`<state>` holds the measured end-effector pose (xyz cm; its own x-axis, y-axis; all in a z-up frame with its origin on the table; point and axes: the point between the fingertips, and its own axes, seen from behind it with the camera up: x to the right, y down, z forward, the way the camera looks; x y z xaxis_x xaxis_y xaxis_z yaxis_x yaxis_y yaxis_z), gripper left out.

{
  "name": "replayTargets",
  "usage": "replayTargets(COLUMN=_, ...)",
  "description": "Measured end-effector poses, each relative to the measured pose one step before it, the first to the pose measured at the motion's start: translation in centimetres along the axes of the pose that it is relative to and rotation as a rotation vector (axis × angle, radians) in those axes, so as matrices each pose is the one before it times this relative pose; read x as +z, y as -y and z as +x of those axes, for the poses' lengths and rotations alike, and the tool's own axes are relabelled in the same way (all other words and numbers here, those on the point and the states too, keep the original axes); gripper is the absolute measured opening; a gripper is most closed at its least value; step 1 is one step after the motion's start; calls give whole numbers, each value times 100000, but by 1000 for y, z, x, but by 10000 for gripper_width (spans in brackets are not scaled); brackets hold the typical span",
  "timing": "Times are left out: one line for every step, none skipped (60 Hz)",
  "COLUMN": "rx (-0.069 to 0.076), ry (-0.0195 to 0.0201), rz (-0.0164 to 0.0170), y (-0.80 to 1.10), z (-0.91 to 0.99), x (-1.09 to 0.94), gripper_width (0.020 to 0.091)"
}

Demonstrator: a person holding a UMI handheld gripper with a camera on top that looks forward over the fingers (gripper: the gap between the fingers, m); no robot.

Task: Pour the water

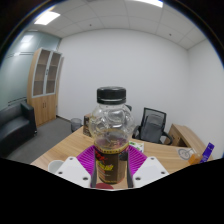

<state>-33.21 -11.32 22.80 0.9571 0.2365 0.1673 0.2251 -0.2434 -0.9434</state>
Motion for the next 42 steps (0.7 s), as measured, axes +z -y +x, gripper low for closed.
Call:
replayTargets(rx=1317, ry=572, rz=-296, y=-629, z=-250, x=666, gripper_width=414)
replayTargets(rx=1172, ry=454, rz=-192, y=-630, z=-226, x=586, gripper_width=413)
replayTargets(rx=1139, ry=521, rz=-115, y=-562, z=-252, x=474, gripper_width=413)
replayTargets(rx=1233, ry=713, rz=-264, y=-588, z=-327, x=462, gripper_width=412)
replayTargets(rx=1424, ry=1102, rz=-668, y=-1009, z=577, x=-528, gripper_width=413)
replayTargets(rx=1519, ry=852, rz=-902, y=-736, z=-203, x=333, gripper_width=412)
replayTargets(rx=1548, ry=759, rz=-835, y=-681, z=-183, x=299, gripper_width=411)
replayTargets(rx=1569, ry=756, rz=-676, y=-639, z=-177, x=276, gripper_width=412)
replayTargets(rx=1359, ry=822, rz=-628, y=-773, z=480, x=16, gripper_width=413)
replayTargets(rx=967, ry=480, rz=-592, y=-590, z=-50, x=284, gripper_width=413)
replayTargets(rx=536, ry=364, rz=-595, y=-637, z=-14, x=250, gripper_width=412)
replayTargets(rx=203, ry=287, rz=-564, y=-630, z=16, x=229, gripper_width=412)
replayTargets(rx=164, ry=192, rz=-476, y=-580, z=57, x=237, gripper_width=412)
replayTargets(rx=194, ry=71, rz=-490, y=-571, z=79, x=226, gripper_width=413)
replayTargets(rx=239, ry=53, rz=-489, y=-586, z=55, x=233, gripper_width=413)
replayTargets(rx=408, ry=307, rz=-320, y=-662, z=-186, x=425, gripper_width=414)
replayTargets(rx=294, ry=126, rz=-212, y=-547, z=82, x=-135, gripper_width=414)
replayTargets(rx=461, ry=316, rz=-531, y=-545, z=81, x=179, gripper_width=414)
replayTargets(rx=507, ry=167, rz=-557, y=-568, z=116, x=127, gripper_width=414)
replayTargets(rx=505, ry=72, rz=-698, y=-573, z=58, x=170, gripper_width=414)
replayTargets(rx=517, ry=77, rz=-897, y=-597, z=67, x=137, gripper_width=414)
replayTargets(rx=787, ry=-176, rz=-948, y=-498, z=-194, x=302, gripper_width=419)
replayTargets(rx=607, ry=241, rz=123, y=-413, z=-27, x=168, gripper_width=423)
replayTargets(rx=-361, ry=110, rz=2932, y=174, z=58, x=-44, gripper_width=424)
replayTargets(rx=-293, ry=-262, rz=494, y=-236, z=-66, x=-25, gripper_width=422)
replayTargets(rx=-43, ry=387, rz=123, y=-167, z=-95, x=-68, gripper_width=423)
replayTargets(rx=-740, ry=29, rz=1374, y=204, z=-2, x=-14, gripper_width=427)
replayTargets(rx=-116, ry=104, rz=1025, y=1340, z=540, x=-469, gripper_width=426)
replayTargets(rx=-518, ry=-203, rz=212, y=-567, z=-325, x=72, gripper_width=430)
replayTargets(rx=-58, ry=-263, rz=613, y=-206, z=-105, x=221, gripper_width=442)
replayTargets(rx=-5, ry=-433, rz=299, y=-28, z=-20, x=20, gripper_width=443)
replayTargets(rx=37, ry=-315, rz=153, y=-36, z=-24, x=22, gripper_width=461)
replayTargets(rx=169, ry=-117, rz=69, y=-11, z=-17, x=16, gripper_width=466)
replayTargets(rx=147, ry=-87, rz=-110, y=-15, z=-11, x=53, gripper_width=478)
replayTargets(rx=205, ry=-149, rz=-258, y=-14, z=21, x=30, gripper_width=487)
replayTargets(rx=227, ry=-110, rz=-421, y=-27, z=1, x=6, gripper_width=501)
replayTargets(rx=130, ry=27, rz=-642, y=-78, z=110, x=-154, gripper_width=512)
replayTargets(rx=268, ry=-149, rz=-1731, y=-161, z=-30, x=71, gripper_width=521)
replayTargets(rx=273, ry=-278, rz=-1958, y=-276, z=0, x=-9, gripper_width=539)
replayTargets(rx=279, ry=-404, rz=-1571, y=-311, z=199, x=-96, gripper_width=572)
replayTargets(rx=101, ry=-439, rz=-1722, y=-240, z=89, x=-111, gripper_width=616)
replayTargets(rx=-38, ry=-379, rz=-1258, y=-118, z=43, x=-133, gripper_width=677)
